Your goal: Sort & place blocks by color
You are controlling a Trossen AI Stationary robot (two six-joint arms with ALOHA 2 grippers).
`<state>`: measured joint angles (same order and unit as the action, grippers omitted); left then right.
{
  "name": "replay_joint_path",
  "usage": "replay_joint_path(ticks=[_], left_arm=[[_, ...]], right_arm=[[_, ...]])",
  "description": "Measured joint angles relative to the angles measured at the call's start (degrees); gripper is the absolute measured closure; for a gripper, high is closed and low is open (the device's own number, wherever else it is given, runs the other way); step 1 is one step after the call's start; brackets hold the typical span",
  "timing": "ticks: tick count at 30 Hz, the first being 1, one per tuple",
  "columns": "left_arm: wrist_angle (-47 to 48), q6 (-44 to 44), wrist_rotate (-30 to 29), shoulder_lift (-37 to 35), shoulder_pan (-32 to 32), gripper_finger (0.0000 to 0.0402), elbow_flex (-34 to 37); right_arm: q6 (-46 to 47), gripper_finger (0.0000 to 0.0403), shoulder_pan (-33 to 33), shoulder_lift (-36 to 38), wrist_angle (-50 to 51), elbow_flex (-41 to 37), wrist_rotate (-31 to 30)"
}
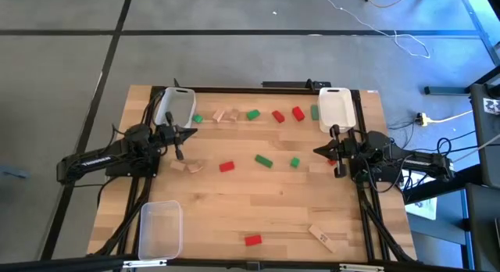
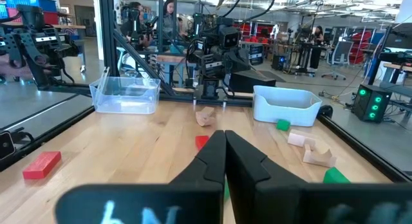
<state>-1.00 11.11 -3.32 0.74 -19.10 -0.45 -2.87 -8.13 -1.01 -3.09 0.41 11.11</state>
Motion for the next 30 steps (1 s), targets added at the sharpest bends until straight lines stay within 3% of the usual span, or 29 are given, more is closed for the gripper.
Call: replay_joint_path(ticks=[12,17,23,30], left_arm=[[-3.4,-0.1,2.0,0.0,0.0,0.0401,0.0],[-3.3,-4.9,1.7,0.0,0.0,0.0401,-5.4],[15.1,-6.2,-2.5,5.0,0.0,0.0401,-19.7],[36.2,-11.7,-3.1,21.5,0.0,0.0401,-38.7]], right_arm=[[0.9,0.0397,0.0,0.0,0.0,0.0,0.0],[0.9,0.0397,0.0,0.0,0.0,0.0,0.0],[0.9,0.0397,0.0,0.0,0.0,0.0,0.0],[0.9,0.0397,0.0,0.0,0.0,0.0,0.0]])
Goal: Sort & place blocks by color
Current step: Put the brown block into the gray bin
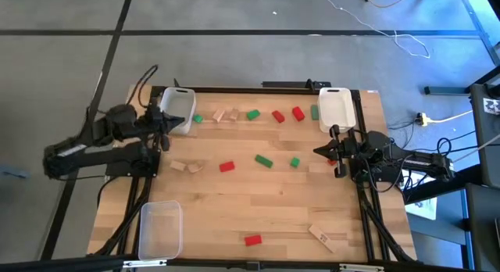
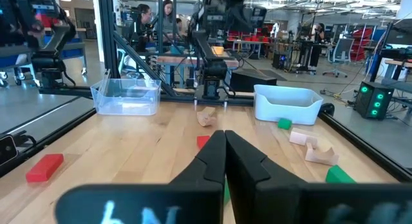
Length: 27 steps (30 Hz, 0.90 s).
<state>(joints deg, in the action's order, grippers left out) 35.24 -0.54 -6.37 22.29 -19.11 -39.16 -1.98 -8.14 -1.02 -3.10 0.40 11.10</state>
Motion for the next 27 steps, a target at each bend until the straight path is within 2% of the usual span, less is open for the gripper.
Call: replay_joint_path(ticks=[6,11,17,27], left_arm=[[22.8,-6.7,-0.2,16.5,0.0,0.0401,-16.0],[36.4,-15.3,0.0,26.6,0.0,0.0401,-23.8],[38.8,-18.6,1.8,33.7,0.0,0.0392,-26.6],[38.9,-23.0,11.0,37.9,0.0,0.0331,-26.6]], right_arm=[[0.0,0.0397,0.0,0.0,0.0,0.0,0.0],[-0.2,0.0397,0.0,0.0,0.0,0.0,0.0],[0.0,0.0397,0.0,0.0,0.0,0.0,0.0],[0.0,0.0397,0.0,0.0,0.0,0.0,0.0]])
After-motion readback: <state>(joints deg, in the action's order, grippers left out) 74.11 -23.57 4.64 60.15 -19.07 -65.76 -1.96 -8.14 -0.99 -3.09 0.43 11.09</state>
